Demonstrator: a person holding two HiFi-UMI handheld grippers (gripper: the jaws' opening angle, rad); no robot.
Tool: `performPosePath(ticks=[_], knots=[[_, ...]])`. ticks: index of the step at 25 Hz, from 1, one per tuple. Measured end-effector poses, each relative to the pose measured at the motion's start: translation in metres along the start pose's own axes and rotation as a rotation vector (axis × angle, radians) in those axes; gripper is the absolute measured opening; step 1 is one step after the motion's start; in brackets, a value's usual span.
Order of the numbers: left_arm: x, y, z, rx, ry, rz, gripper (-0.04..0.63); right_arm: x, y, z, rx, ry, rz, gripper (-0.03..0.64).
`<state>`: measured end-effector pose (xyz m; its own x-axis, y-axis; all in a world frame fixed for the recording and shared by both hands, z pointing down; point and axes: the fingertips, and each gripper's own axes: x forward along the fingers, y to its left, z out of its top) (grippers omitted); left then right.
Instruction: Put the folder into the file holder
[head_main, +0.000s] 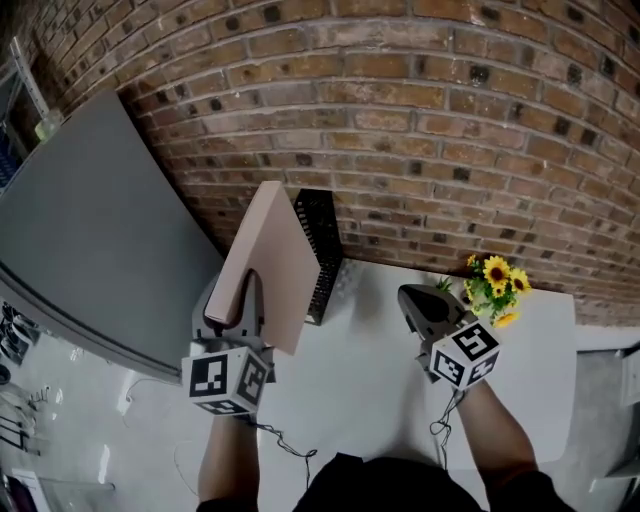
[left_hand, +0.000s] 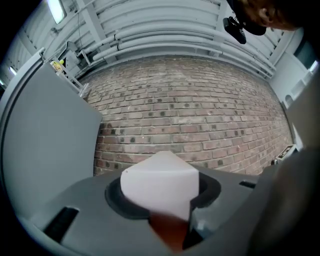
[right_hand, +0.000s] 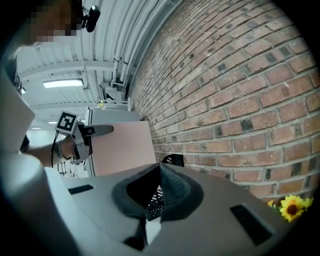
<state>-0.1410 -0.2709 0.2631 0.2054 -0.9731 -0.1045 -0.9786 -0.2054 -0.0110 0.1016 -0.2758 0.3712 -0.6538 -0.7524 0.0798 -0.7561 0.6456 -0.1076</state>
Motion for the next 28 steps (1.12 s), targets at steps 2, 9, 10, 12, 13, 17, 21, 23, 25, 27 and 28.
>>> performPosePath(ticks=[2, 9, 10, 12, 13, 17, 21, 23, 25, 27, 28], knots=[[0.017, 0.008, 0.0, -0.008, -0.005, -0.014, 0.169, 0.008, -0.004, 0.0, 0.002, 0.003, -0.025, 0.003], [0.068, 0.026, -0.01, -0.041, -0.012, -0.063, 0.17, 0.027, -0.017, -0.003, 0.012, 0.008, -0.107, 0.003], [0.073, 0.027, -0.012, -0.041, -0.012, -0.068, 0.17, 0.029, -0.018, -0.004, 0.013, 0.011, -0.115, 0.003], [0.084, 0.028, -0.016, -0.041, -0.009, -0.077, 0.169, 0.032, -0.02, -0.007, 0.016, 0.017, -0.133, 0.003], [0.089, 0.028, -0.019, -0.04, -0.008, -0.08, 0.17, 0.033, -0.021, -0.008, 0.018, 0.019, -0.141, 0.003], [0.104, 0.033, -0.028, -0.052, -0.007, -0.08, 0.17, 0.039, -0.023, -0.01, 0.02, 0.021, -0.159, 0.003], [0.115, 0.035, -0.038, -0.085, -0.008, -0.084, 0.169, 0.044, -0.022, -0.012, 0.018, 0.03, -0.175, 0.003], [0.12, 0.035, -0.044, -0.095, -0.006, -0.084, 0.17, 0.047, -0.022, -0.012, 0.018, 0.031, -0.181, 0.003], [0.125, 0.036, -0.049, -0.093, -0.009, -0.082, 0.17, 0.051, -0.021, -0.013, 0.02, 0.032, -0.182, 0.003], [0.128, 0.036, -0.05, -0.079, -0.024, -0.08, 0.17, 0.055, -0.02, -0.015, 0.021, 0.036, -0.183, 0.003], [0.129, 0.036, -0.05, -0.076, -0.03, -0.079, 0.17, 0.056, -0.019, -0.016, 0.021, 0.039, -0.183, 0.003]])
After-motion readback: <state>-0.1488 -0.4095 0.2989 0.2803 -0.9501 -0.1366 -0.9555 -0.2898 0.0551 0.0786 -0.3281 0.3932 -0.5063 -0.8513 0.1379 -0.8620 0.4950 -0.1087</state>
